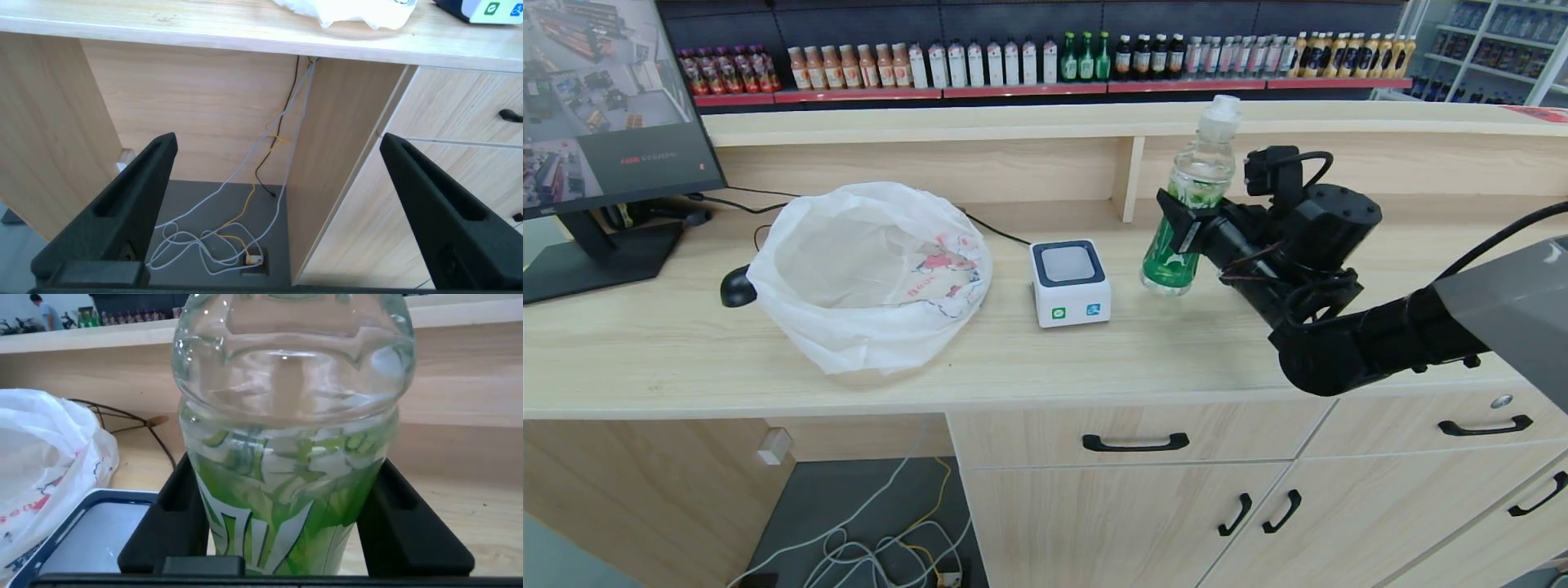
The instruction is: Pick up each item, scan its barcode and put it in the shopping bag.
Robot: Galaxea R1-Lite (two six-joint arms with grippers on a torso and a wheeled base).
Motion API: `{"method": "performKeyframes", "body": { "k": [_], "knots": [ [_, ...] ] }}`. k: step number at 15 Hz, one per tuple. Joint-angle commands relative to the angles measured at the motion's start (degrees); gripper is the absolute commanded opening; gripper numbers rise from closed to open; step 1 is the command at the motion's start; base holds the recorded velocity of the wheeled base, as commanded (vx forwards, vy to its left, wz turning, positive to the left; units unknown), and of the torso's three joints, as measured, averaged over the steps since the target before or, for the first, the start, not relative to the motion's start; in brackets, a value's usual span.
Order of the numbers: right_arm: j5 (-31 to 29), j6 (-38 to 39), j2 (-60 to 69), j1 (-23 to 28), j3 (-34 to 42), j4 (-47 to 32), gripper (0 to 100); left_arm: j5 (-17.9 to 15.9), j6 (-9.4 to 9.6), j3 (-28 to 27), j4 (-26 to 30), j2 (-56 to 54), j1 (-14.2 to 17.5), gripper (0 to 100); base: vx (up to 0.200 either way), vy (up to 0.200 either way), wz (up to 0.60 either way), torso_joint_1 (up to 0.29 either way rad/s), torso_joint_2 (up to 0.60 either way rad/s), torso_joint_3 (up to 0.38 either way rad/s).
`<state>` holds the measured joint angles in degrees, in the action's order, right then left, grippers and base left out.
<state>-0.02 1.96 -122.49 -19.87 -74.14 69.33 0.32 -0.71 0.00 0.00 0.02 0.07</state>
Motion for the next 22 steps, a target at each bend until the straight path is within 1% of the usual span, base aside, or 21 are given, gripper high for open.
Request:
{"method": "performKeyframes", "body": {
  "k": [1,5,7,12,14,16,17,18,20,22],
  "knots": [
    [0.0,0.0,3.0,-0.6,0.1,0.0,0,0.0,0.0,0.0,0.0,0.0,0.0,100,0.0,0.0,0.0,0.0,0.0,0.0],
    [-0.2,-2.2,7.6,-2.5,4.1,-0.1,0,0.0,0.0,0.0,0.0,0.0,0.0,100,0.0,0.0,0.0,0.0,0.0,0.0],
    [-0.5,-4.9,12.2,-4.0,10.7,0.1,0,0.0,0.0,0.0,0.0,0.0,0.0,100,0.0,0.0,0.0,0.0,0.0,0.0],
    [-0.5,-9.7,22.5,-10.3,22.0,1.1,0,0.0,0.0,0.0,0.0,0.0,0.0,100,0.0,0.0,0.0,0.0,0.0,0.0],
    [-0.6,-11.5,24.8,-14.5,30.0,4.9,0,0.0,-0.08,0.0,0.0,0.0,0.0,100,0.0,0.0,0.0,0.0,0.0,0.0],
    [-0.6,-12.8,24.8,-17.8,37.3,12.4,0,0.0,-0.08,0.0,0.0,0.0,0.0,100,0.0,0.0,0.0,0.0,0.0,0.0],
    [-0.6,-13.9,25.1,-18.7,41.7,16.8,0,0.0,-0.08,0.0,0.0,0.0,0.0,100,0.0,0.0,0.0,0.0,0.0,0.0],
    [-0.6,-15.1,25.5,-19.2,44.9,19.5,0,0.0,0.0,0.0,0.0,0.0,0.0,100,0.0,0.0,0.0,0.0,0.0,0.0],
    [-0.6,-15.2,27.0,-19.2,49.9,20.7,0,0.0,-0.08,0.0,0.0,0.0,0.0,100,0.0,0.0,0.0,0.0,0.0,0.0],
    [-0.5,-15.0,29.2,-19.2,52.6,20.7,0,0.0,0.0,0.0,0.0,0.0,0.0,100,0.0,0.0,0.0,0.0,0.0,0.0]
  ]
}}
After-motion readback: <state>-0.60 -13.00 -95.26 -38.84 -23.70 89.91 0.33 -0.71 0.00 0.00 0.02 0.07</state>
